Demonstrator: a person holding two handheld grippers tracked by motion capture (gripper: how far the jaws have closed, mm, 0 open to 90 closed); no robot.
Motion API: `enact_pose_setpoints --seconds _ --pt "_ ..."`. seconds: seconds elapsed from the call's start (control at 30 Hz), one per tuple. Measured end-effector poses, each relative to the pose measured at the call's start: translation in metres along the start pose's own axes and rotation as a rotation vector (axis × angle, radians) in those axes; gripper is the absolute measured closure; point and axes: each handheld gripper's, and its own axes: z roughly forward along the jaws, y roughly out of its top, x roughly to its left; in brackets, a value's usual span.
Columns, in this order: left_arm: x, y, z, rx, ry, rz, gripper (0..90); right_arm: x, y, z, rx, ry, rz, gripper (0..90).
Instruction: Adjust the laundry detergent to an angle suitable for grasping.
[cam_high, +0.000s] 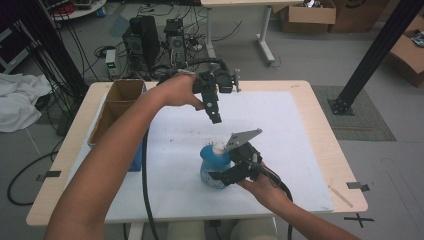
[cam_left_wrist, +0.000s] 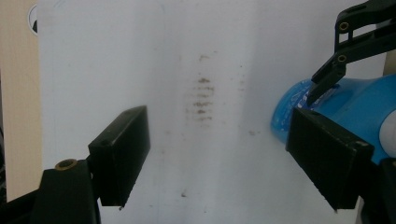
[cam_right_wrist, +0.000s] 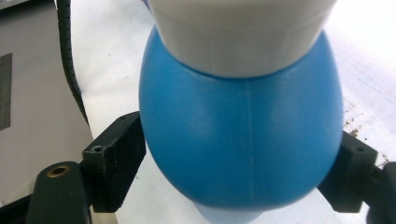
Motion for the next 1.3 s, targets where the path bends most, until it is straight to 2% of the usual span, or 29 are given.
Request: enact_pose_setpoints --seconds 0.9,1.1,1.3 --pt "0.0004 -0.0016 -0.0004 0.003 0.003 -0.001 23.0 0.0008 -0.0013 0.0004 -0.016 -0.003 -0.005 26.0" --pt "0.0004 -0.0025 -0.0007 0.006 0.003 -0.001 23.1 0.0022 -0.0013 0.0011 -0.017 -0.007 -0.010 29.4" --pt "0.0001 -0.0018 -0.0008 0.004 0.003 -0.002 23.1 0.0001 -0.0023 -0.0012 -0.024 -0.012 0.005 35.1"
